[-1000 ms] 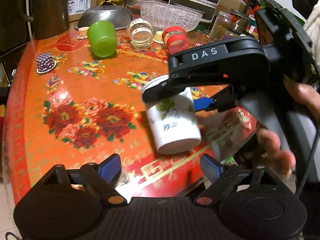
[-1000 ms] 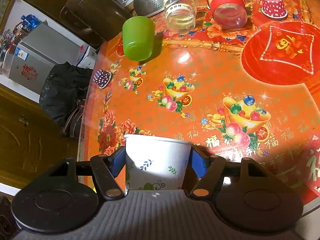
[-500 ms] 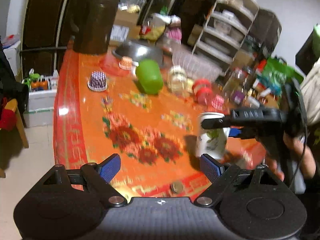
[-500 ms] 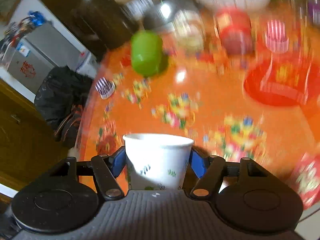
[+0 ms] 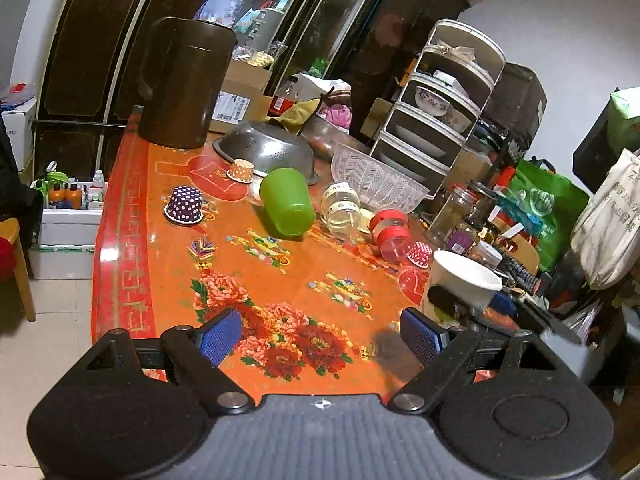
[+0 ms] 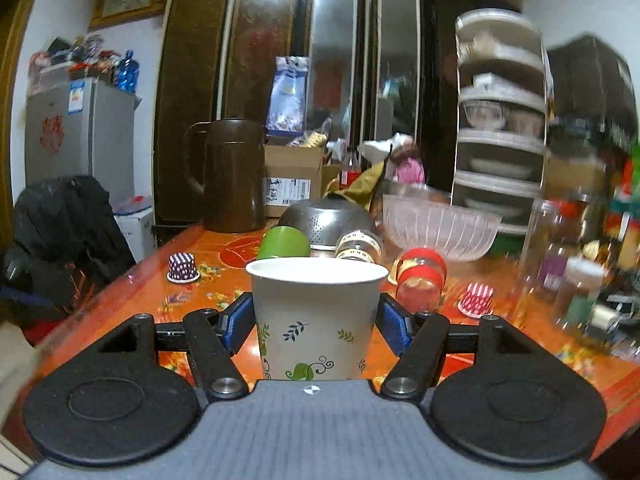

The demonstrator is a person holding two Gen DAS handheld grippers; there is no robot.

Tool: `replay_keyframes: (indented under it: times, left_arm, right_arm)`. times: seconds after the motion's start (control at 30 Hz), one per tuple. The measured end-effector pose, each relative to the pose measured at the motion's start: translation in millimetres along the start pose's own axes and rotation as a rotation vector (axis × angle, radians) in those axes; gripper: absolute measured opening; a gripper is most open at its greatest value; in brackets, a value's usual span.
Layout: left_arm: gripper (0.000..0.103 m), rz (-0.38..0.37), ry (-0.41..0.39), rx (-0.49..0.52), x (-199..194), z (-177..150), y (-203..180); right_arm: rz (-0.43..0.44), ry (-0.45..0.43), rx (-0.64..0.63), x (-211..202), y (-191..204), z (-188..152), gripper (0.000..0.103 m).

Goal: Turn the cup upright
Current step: 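Grasp the white cup with the right tool and rotate it upright, then lower the upright white cup onto the table and open the right tool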

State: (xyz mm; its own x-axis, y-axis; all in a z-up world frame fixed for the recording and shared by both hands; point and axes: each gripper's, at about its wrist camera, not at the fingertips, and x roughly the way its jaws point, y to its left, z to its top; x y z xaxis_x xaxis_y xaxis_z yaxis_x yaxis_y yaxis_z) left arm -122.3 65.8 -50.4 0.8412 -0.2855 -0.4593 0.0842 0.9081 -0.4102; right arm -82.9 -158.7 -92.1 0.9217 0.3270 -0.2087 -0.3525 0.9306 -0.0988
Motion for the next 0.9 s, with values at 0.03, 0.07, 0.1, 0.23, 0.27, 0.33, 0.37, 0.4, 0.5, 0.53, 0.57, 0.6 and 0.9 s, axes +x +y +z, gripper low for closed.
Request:
replay_keyframes:
  times: [0.03, 0.07, 0.1, 0.23, 0.27, 0.33, 0.37, 0.4, 0.5, 0.53, 0.57, 0.6, 0.9]
  left_arm:
    - [0.089, -0.006, -0.002, -0.003, 0, 0, 0]
    - [0.089, -0.013, -0.007, -0.004, 0, 0, 0]
    - [0.089, -0.016, -0.012, -0.001, 0, -1, -1]
    - [0.089, -0.033, -0.017, 0.022, 4, -3, -6]
    - [0.089, -0.035, -0.015, 0.028, 5, -3, -7]
    - [0.089, -0.039, -0.018, 0.033, 7, -4, -9]
    - [0.089, -0.040, -0.017, 0.032, 8, -5, -10]
    - [0.089, -0.041, -0.014, 0.029, 10, -5, -9]
    - [0.089, -0.048, -0.010, 0.021, 12, -7, -9]
    - [0.089, -0.047, -0.009, 0.021, 12, -7, -9]
    - [0.089, -0.048, -0.008, 0.021, 13, -8, -9]
    - [0.089, -0.050, -0.009, 0.020, 13, -9, -9]
    - [0.089, -0.055, -0.009, 0.012, 15, -17, -11]
  right_arm:
    - [-0.012, -0.013, -0.021, -1, 4, -2, 0.066]
    - [-0.019, -0.020, -0.035, -4, 7, -1, 0.066]
    - [-0.020, -0.025, -0.038, -4, 7, -1, 0.066]
    - [-0.012, -0.046, -0.001, -6, 5, -2, 0.066]
    - [-0.012, -0.049, 0.005, -5, 4, -3, 0.066]
    - [-0.002, -0.055, 0.026, -3, 2, -8, 0.066]
    - [0.006, -0.061, 0.036, -2, 1, -11, 0.066]
    - [0.018, -0.069, 0.051, 0, 0, -16, 0.066]
    - [0.036, -0.090, 0.092, 5, -1, -29, 0.066]
    - [0.034, -0.101, 0.093, 4, 0, -32, 0.066]
    - [0.029, -0.111, 0.082, 4, 1, -35, 0.066]
    - [0.018, -0.123, 0.067, 3, 3, -37, 0.066]
    - [0.003, -0.147, 0.062, 10, 6, -49, 0.064]
